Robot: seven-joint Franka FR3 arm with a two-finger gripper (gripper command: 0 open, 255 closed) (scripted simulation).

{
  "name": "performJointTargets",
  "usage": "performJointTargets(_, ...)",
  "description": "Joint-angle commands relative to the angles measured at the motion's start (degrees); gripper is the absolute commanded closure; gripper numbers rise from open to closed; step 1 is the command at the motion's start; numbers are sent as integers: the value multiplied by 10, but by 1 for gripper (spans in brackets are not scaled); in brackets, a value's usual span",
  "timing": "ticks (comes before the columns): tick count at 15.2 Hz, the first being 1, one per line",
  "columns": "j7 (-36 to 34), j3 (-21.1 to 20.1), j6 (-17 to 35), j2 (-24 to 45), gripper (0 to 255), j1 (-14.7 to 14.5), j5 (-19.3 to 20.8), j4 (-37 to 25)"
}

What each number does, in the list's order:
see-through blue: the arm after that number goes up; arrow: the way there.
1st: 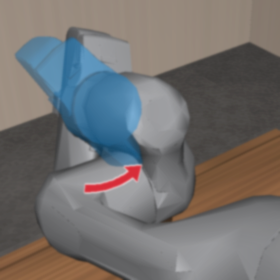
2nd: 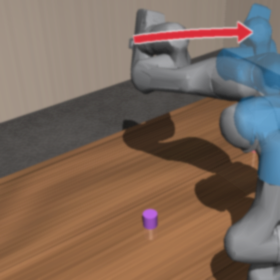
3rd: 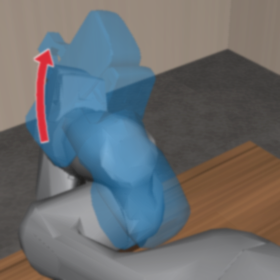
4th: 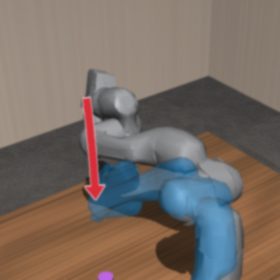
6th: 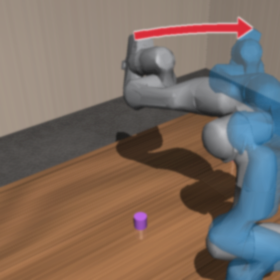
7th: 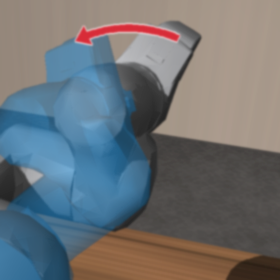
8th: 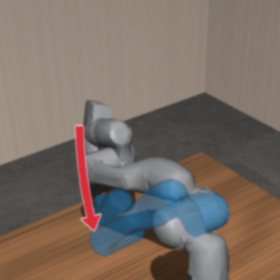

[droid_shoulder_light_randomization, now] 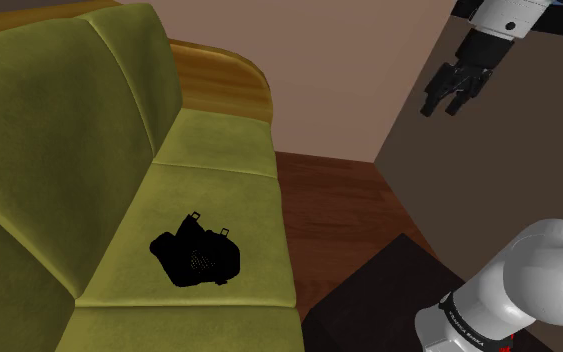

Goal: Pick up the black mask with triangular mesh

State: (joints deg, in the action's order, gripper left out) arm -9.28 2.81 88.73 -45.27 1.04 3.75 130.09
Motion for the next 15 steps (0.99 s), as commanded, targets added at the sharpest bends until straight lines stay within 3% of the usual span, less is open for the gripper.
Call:
performJointTargets(1, 0, 0, 0, 0, 0, 0, 0, 0)
performJointTargets(15, -186, -158, 153, 58, 0, -45, -97, 100)
